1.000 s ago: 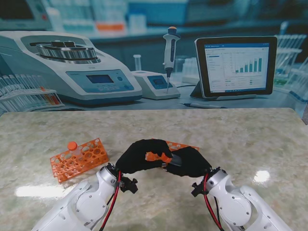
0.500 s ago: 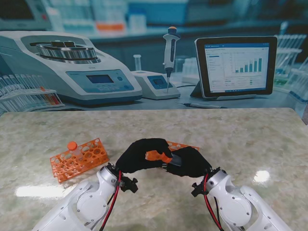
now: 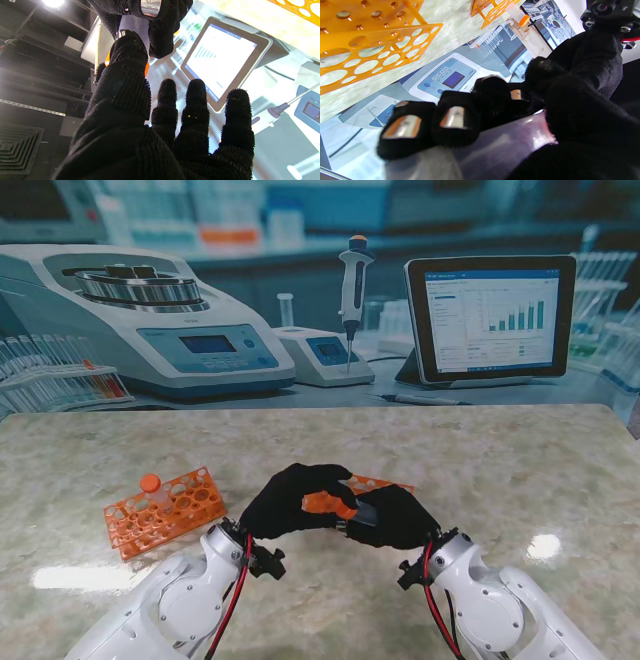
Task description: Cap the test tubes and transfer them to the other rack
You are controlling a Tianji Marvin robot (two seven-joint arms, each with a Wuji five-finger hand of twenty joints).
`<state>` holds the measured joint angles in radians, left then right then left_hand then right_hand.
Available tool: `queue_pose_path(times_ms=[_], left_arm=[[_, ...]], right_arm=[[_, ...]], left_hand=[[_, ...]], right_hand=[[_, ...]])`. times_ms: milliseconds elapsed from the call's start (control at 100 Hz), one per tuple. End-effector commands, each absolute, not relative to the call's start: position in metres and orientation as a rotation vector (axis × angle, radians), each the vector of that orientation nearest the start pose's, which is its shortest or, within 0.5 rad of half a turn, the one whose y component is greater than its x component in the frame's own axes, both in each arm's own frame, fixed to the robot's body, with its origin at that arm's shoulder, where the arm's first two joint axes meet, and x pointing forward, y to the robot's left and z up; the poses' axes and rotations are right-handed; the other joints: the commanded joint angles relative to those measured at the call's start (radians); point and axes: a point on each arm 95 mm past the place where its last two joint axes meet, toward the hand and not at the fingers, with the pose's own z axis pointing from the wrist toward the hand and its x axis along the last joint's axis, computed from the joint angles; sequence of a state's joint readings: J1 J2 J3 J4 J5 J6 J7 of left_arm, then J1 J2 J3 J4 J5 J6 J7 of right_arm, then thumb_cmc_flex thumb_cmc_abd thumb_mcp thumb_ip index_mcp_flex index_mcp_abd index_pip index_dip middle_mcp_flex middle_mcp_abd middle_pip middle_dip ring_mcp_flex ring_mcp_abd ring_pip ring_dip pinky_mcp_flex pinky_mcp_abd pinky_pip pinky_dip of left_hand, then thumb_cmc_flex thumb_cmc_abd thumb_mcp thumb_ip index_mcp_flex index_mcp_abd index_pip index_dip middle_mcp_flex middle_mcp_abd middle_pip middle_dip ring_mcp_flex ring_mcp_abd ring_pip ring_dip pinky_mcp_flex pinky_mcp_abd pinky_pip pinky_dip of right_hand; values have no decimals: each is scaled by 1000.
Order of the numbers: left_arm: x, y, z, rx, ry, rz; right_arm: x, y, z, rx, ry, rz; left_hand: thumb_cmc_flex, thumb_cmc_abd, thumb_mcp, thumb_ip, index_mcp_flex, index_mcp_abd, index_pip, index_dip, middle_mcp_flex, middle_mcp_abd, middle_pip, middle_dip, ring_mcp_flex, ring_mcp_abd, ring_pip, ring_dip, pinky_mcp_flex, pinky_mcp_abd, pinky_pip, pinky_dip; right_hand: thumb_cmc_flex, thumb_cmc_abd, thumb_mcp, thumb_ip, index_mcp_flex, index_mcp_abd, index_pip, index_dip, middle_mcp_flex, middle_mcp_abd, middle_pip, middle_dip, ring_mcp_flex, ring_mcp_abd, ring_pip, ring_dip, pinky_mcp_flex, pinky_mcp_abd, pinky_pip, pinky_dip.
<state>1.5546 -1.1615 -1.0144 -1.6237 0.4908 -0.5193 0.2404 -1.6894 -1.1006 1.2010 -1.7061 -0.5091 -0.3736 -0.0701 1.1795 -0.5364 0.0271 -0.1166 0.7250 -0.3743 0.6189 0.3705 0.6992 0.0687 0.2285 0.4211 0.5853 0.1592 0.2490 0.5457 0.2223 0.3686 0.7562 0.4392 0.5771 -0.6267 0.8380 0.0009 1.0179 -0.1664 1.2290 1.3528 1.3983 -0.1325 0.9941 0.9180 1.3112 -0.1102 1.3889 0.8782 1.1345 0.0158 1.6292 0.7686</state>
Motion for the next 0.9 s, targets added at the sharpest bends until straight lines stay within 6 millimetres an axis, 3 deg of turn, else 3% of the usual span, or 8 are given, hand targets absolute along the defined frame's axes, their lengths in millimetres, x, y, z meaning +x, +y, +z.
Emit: queue_pose_path(times_ms=[0,320,580,890], left_arm=[[354,-105,-299,-1262,1237,-2533],[351,-102,-298,-1269,1248,-2551],[350,-100,-296,-1277,1239,-2566],[349,-100,-296,-1273,1232,-2578]], right_arm=[[339,59,-303,-1512,-1495,-2505],[340,58,-303,-1522,-1495,-2505],[340,58,-303,-1528,-1496,-2504],[341,57,-303,-1536,-1495,-2506]], left_hand=[[40,207,85,135,59,317,95,23,-32,-23,-21,-24,-38,11,-31,-35,-20,19,-48,3],[-48,190,44,123,20,304,67,37,-47,-14,-39,-41,-45,5,-47,-66,-30,23,-59,-3],[-123,219,14,104,11,310,39,37,-51,-12,-44,-46,-47,2,-47,-72,-34,22,-65,-4],[-114,219,15,106,16,312,25,50,-47,-13,-43,-46,-40,0,-43,-72,-24,17,-60,-1]], right_hand=[[16,8,-9,-14,69,-21,56,32,42,-24,19,21,14,-133,212,69,54,-59,299,57],[16,7,-10,-14,69,-21,56,32,42,-22,18,21,14,-133,212,69,54,-59,299,57],[17,7,-10,-14,69,-21,56,32,42,-22,19,22,14,-133,212,69,54,-59,299,57],[17,7,-10,-15,69,-21,56,32,42,-22,18,22,14,-133,212,69,54,-59,299,57]])
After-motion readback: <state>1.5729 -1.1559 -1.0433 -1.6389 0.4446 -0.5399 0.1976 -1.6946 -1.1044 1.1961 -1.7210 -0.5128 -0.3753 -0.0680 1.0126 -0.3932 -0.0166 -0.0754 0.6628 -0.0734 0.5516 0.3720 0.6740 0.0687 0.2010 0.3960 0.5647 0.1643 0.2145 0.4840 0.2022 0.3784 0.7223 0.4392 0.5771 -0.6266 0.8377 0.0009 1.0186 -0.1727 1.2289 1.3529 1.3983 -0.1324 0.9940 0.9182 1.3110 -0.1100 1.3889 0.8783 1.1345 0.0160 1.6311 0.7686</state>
